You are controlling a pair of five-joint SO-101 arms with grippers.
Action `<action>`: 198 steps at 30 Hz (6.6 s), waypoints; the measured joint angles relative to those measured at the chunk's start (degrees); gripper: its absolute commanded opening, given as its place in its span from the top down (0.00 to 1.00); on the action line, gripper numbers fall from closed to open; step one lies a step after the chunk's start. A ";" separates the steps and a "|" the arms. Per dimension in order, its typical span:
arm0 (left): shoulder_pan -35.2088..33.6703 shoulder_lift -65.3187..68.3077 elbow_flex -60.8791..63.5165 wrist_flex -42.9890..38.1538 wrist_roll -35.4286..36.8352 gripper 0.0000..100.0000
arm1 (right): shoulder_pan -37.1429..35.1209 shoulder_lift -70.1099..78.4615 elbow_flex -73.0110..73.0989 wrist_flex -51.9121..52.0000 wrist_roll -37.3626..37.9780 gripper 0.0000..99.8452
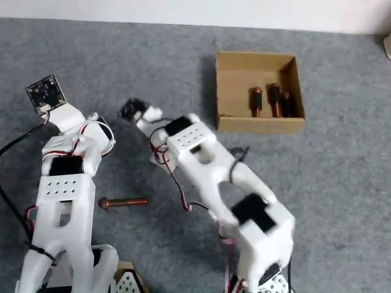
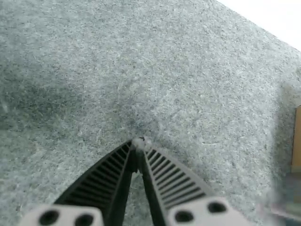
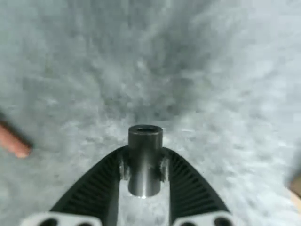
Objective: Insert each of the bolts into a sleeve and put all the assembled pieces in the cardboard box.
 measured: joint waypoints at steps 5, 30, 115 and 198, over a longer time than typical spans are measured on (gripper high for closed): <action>0.35 0.00 -0.79 0.00 2.02 0.99 | 0.97 -14.33 0.00 8.62 -0.53 1.00; 9.23 -1.85 0.53 47.38 16.26 0.99 | 18.55 -34.11 11.87 32.35 -2.73 1.00; 10.99 -2.20 21.54 19.16 25.23 0.99 | 18.64 -34.37 35.52 12.57 -2.55 1.00; 44.75 -52.66 27.96 -12.48 4.57 0.99 | 8.88 -116.04 84.40 -21.80 -13.45 1.00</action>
